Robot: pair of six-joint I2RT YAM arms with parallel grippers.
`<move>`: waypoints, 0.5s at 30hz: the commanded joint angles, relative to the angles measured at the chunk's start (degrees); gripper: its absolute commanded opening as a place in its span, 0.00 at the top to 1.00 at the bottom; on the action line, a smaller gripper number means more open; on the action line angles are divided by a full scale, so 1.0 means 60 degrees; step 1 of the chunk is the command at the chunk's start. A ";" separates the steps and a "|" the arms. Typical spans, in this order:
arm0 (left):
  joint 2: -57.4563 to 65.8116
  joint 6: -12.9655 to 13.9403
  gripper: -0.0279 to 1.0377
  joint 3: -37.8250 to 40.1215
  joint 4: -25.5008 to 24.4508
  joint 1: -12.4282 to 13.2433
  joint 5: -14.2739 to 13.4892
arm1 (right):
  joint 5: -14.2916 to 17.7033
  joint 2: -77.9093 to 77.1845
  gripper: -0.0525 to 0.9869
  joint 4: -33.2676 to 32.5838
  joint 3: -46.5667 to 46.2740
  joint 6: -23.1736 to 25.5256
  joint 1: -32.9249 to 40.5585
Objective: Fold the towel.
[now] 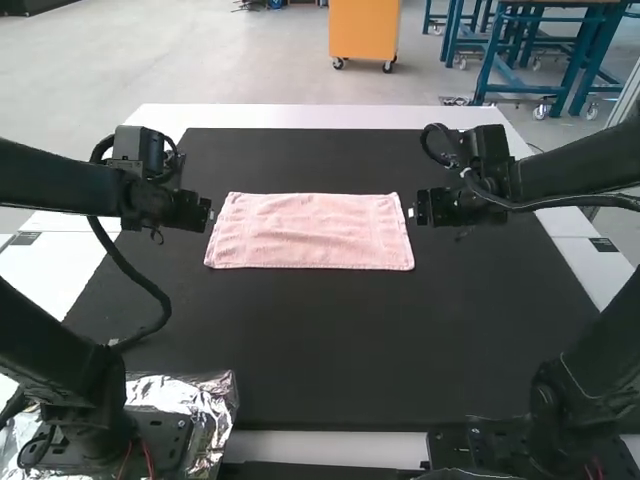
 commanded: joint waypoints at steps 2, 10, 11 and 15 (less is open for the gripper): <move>0.0762 -0.0117 0.07 0.0713 0.0324 0.0165 0.0291 | 0.0330 0.0512 0.08 0.0215 0.0650 -0.0028 0.0147; 0.2257 -0.0103 0.07 0.1621 0.0793 0.0209 0.0291 | -0.0095 0.1625 0.08 0.0801 0.1353 -0.0057 0.0059; 0.2432 -0.0103 0.07 0.1753 0.0822 0.0209 0.0291 | -0.0095 0.1757 0.08 0.0801 0.1456 -0.0028 0.0044; 0.2989 -0.0117 0.08 0.2236 0.0954 0.0165 0.0291 | -0.0271 0.2182 0.08 0.0830 0.1661 -0.0028 0.0044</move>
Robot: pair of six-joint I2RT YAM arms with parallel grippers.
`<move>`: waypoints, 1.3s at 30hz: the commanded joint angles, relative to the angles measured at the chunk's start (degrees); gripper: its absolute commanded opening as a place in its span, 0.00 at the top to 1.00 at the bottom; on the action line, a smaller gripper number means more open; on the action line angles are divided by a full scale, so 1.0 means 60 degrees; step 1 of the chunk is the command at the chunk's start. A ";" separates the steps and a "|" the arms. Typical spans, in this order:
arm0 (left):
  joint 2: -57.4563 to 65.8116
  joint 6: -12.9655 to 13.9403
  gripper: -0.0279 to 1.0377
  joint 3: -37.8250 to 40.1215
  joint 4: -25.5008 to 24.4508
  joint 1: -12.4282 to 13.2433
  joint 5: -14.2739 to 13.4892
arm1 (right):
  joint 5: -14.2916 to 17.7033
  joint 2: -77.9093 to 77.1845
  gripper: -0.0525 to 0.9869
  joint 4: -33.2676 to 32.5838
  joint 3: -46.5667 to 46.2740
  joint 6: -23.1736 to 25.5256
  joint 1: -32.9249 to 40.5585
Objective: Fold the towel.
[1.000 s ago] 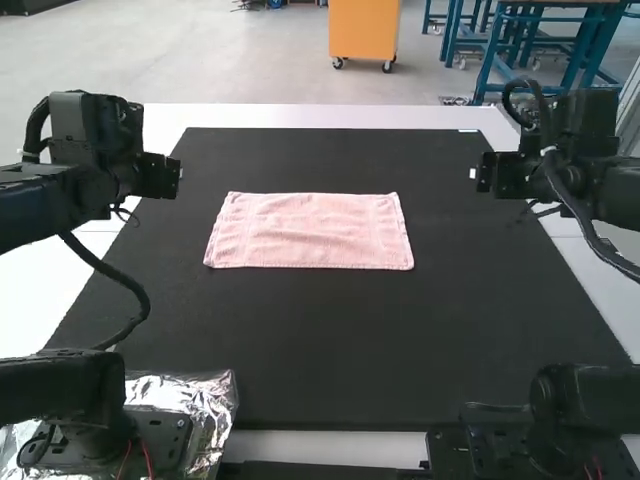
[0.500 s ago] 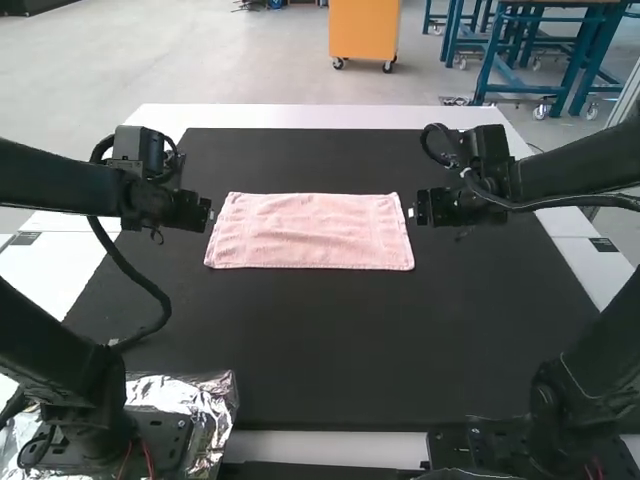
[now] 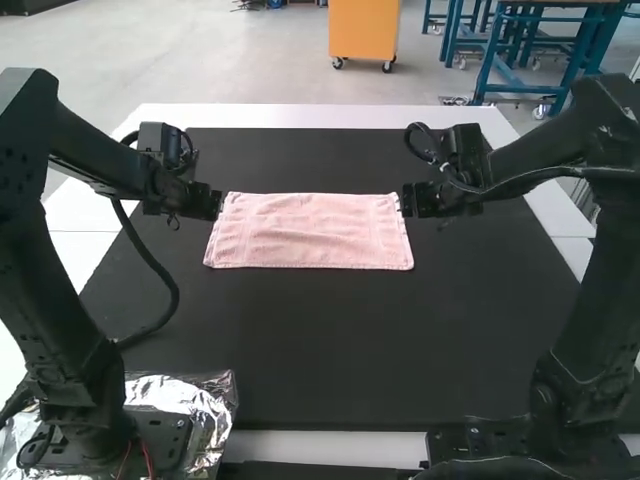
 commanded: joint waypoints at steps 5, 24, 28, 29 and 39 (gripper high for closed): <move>0.0829 -0.0103 0.07 0.0894 0.0255 0.0012 0.0215 | -0.0234 0.0893 0.08 0.0244 0.0639 0.0020 -0.0021; 0.3495 -0.0088 0.08 0.3267 0.0226 0.0012 0.0230 | -0.0176 0.3588 0.08 0.0039 0.3496 -0.0039 -0.0036; 0.3846 -0.0073 0.08 0.3751 0.0153 0.0012 0.0230 | -0.0161 0.4013 0.08 -0.0166 0.4082 -0.0039 -0.0036; 0.3949 -0.0073 0.08 0.3839 0.0094 0.0027 0.0230 | -0.0161 0.4101 0.08 -0.0224 0.4199 -0.0054 -0.0036; 0.4666 -0.0103 0.08 0.4307 0.0065 0.0056 0.0215 | -0.0102 0.4848 0.08 -0.0796 0.5092 -0.0185 -0.0065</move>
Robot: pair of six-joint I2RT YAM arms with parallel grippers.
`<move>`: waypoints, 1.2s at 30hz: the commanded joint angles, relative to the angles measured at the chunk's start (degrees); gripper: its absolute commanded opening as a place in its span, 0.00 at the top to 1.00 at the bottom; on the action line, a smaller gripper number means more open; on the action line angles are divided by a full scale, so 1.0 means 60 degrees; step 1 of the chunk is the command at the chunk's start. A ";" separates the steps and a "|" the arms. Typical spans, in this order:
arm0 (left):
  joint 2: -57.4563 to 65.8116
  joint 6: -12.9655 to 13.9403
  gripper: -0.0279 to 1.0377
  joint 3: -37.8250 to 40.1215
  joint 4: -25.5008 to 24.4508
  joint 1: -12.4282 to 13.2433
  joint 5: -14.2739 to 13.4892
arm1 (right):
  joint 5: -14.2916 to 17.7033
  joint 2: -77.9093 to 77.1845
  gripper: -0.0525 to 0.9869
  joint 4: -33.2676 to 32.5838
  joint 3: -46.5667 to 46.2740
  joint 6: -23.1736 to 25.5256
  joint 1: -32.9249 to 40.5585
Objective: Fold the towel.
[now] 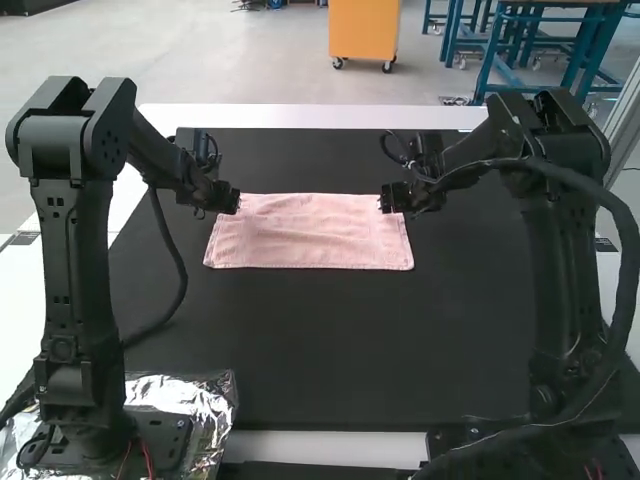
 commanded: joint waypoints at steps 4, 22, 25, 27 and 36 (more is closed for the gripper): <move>0.0391 -0.0117 0.10 0.0538 -0.0001 0.0027 0.0022 | 0.0040 0.0328 0.08 -0.0126 0.0489 -0.0160 -0.0080; 0.1124 -0.0220 0.96 0.0421 -0.0763 0.0071 0.0139 | -0.0312 0.0577 0.97 -0.0272 0.0108 -0.0424 -0.0036; 0.1094 -0.0205 0.96 0.0231 -0.0690 0.0100 0.0710 | -0.0283 0.0519 0.97 -0.0287 0.0020 -0.0453 -0.0021; 0.0992 -0.0293 0.96 0.0231 -0.0631 0.0100 0.0945 | -0.0312 0.0358 0.97 -0.0272 0.0020 -0.0409 -0.0051; 0.0040 -0.0366 0.96 0.0421 -0.0807 0.0422 0.1135 | -0.0546 -0.0492 0.97 -0.0316 0.0181 -0.0189 -0.0065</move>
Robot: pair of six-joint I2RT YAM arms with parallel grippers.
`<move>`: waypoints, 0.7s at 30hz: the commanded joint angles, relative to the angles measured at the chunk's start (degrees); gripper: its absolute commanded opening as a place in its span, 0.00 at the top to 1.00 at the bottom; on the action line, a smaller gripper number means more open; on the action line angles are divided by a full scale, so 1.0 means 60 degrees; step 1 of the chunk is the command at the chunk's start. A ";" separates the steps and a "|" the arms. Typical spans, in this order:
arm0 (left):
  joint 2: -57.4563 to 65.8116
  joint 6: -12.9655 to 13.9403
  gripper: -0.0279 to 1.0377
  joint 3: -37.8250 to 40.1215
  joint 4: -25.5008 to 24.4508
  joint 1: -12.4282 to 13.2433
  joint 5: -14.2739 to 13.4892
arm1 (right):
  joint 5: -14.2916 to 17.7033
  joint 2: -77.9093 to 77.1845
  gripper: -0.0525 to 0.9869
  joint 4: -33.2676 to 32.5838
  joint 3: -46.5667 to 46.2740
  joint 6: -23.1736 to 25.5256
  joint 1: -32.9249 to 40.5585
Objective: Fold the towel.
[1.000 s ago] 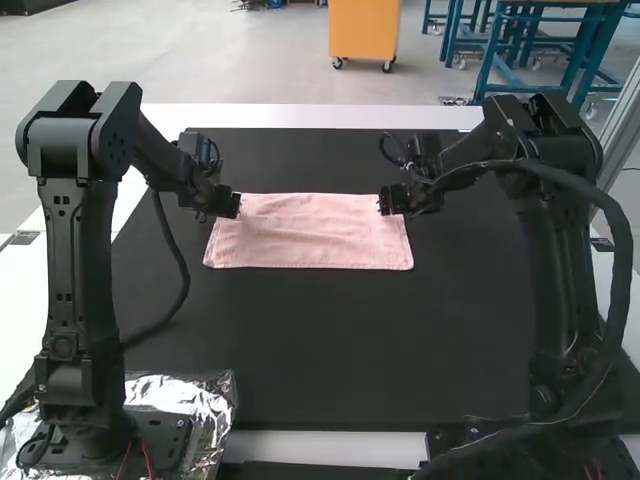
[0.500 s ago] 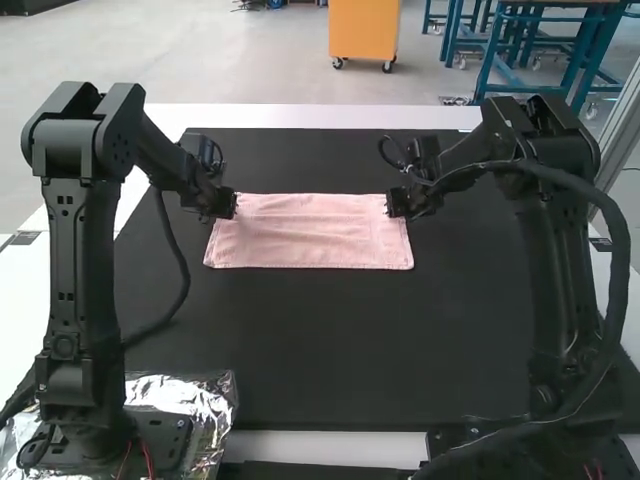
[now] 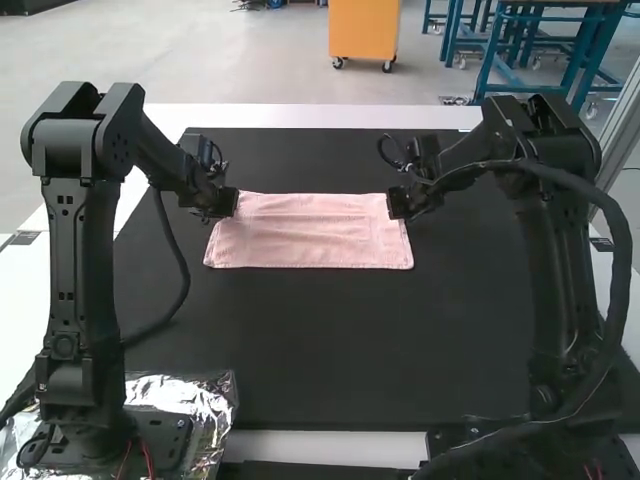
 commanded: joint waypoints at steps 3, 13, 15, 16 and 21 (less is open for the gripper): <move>-0.0778 0.0042 0.96 -0.0023 -0.0393 0.0514 -0.0165 | -0.0270 -0.1146 0.97 -0.0212 -0.0132 0.0186 -0.0117; -0.1993 0.0218 0.96 -0.0624 -0.0920 0.0602 0.0143 | -0.0827 -0.2288 0.97 -0.0871 -0.1041 0.0201 -0.0322; -0.2286 0.0218 0.96 -0.0843 -0.0964 0.0587 0.0143 | -0.0886 -0.2537 0.97 -0.0871 -0.1319 0.0201 -0.0351; -0.2433 0.0218 0.96 -0.0990 -0.0964 0.0587 0.0143 | -0.0915 -0.2669 0.97 -0.0871 -0.1451 0.0201 -0.0380; -0.3151 0.0218 0.96 -0.1722 -0.0935 0.0587 0.0143 | -0.1017 -0.3285 0.97 -0.0885 -0.2095 0.0201 -0.0453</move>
